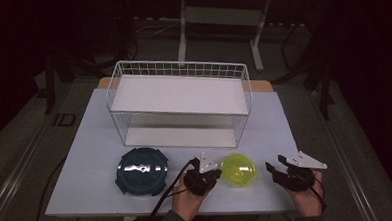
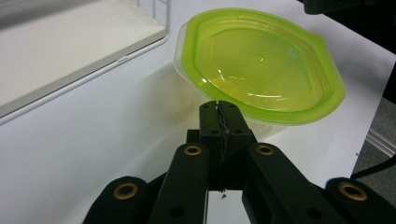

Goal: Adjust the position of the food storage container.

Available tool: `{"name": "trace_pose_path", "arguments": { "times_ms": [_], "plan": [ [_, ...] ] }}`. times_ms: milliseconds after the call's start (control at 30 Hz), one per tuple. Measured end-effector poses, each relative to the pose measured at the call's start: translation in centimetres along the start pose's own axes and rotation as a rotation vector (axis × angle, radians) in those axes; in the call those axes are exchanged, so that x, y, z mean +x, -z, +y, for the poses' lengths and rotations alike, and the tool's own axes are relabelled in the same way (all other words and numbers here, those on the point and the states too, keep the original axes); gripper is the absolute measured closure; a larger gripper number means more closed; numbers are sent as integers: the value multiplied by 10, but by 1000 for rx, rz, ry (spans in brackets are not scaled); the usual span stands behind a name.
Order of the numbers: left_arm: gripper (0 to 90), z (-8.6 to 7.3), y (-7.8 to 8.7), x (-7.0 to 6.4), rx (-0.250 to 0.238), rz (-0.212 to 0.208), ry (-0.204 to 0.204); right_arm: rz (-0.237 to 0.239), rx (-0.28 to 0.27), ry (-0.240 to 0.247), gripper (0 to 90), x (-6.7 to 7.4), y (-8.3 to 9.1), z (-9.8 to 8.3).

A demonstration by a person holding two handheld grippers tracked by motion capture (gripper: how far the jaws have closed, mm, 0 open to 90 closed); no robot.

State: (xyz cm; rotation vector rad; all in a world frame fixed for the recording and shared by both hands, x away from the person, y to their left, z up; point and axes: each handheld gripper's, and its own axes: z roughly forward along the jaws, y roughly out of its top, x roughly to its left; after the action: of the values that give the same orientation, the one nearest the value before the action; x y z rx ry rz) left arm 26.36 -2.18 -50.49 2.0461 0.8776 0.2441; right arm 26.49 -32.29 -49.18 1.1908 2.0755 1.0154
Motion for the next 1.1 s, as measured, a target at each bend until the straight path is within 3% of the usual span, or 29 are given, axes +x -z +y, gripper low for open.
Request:
{"name": "trace_pose_path", "arguments": {
  "times_ms": [267,467,667,900,1100],
  "plan": [
    [801,-3,17,12,-23,-7,31,56,-14,-2,455,6,3,7],
    [655,-7,45,27,-51,1,54,81,-25,3,459,16,4,14],
    [592,-10,80,40,-94,20,75,131,-52,2,477,31,7,23],
    [573,-14,120,61,-149,82,96,224,-71,33,687,56,8,30],
    [572,-23,148,82,-188,142,149,270,-80,71,892,81,5,27]
  ]
}}
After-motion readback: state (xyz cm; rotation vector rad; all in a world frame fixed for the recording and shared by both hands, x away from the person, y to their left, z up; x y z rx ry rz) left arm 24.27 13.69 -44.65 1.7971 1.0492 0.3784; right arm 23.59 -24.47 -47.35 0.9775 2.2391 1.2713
